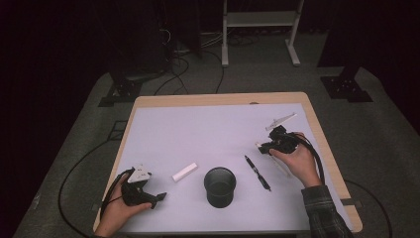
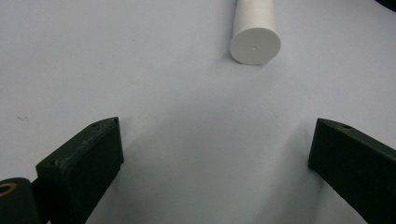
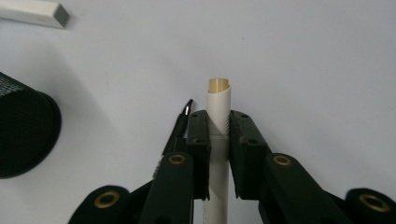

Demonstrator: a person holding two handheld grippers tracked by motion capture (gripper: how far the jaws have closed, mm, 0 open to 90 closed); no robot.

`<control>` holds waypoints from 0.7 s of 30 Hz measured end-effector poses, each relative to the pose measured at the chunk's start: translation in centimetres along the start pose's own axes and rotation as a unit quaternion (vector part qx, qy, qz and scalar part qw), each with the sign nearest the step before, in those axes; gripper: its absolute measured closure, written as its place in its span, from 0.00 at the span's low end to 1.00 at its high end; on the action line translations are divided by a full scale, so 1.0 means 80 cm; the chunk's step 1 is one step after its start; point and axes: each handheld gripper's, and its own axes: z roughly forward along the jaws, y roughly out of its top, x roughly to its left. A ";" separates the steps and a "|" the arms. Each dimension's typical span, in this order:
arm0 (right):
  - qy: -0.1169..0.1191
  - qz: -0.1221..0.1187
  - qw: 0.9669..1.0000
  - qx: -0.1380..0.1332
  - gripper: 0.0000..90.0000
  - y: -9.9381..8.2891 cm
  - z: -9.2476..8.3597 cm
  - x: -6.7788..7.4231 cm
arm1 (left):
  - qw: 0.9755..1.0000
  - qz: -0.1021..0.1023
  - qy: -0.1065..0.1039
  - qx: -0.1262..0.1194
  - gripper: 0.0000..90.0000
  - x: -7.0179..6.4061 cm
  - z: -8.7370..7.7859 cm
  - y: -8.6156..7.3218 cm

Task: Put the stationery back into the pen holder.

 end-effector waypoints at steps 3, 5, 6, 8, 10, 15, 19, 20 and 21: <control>0.000 -0.003 1.000 -0.010 0.87 -0.001 -0.003 0.002 | 1.000 0.000 0.000 0.000 0.02 0.000 0.000 0.000; 0.004 -0.001 1.000 -0.026 0.87 -0.004 -0.006 0.006 | 1.000 0.000 0.000 0.000 0.02 0.000 0.000 0.000; 0.005 -0.004 1.000 -0.027 0.87 -0.004 -0.006 0.007 | 1.000 0.000 0.000 0.000 0.02 0.000 0.000 0.000; 0.005 -0.004 1.000 -0.029 0.87 -0.003 -0.007 0.009 | 1.000 0.001 0.001 0.000 0.02 0.000 0.000 0.000; 0.008 -0.003 0.999 -0.035 0.87 -0.004 -0.007 0.010 | 1.000 0.000 0.000 -0.001 0.02 -0.001 0.000 0.000; 0.021 -0.006 0.998 -0.054 0.87 -0.005 -0.011 0.017 | 1.000 0.000 0.000 -0.001 0.02 -0.001 0.000 0.000; 0.028 -0.011 0.997 -0.073 0.87 -0.003 -0.018 0.024 | 1.000 -0.001 0.000 -0.002 0.02 -0.001 0.000 0.000; 0.035 -0.010 0.996 -0.081 0.87 -0.003 -0.021 0.027 | 1.000 -0.001 0.000 -0.002 0.02 -0.001 0.000 0.000; 0.035 -0.010 0.996 -0.081 0.87 -0.003 -0.021 0.027 | 1.000 -0.001 0.000 -0.002 0.02 -0.001 0.000 0.000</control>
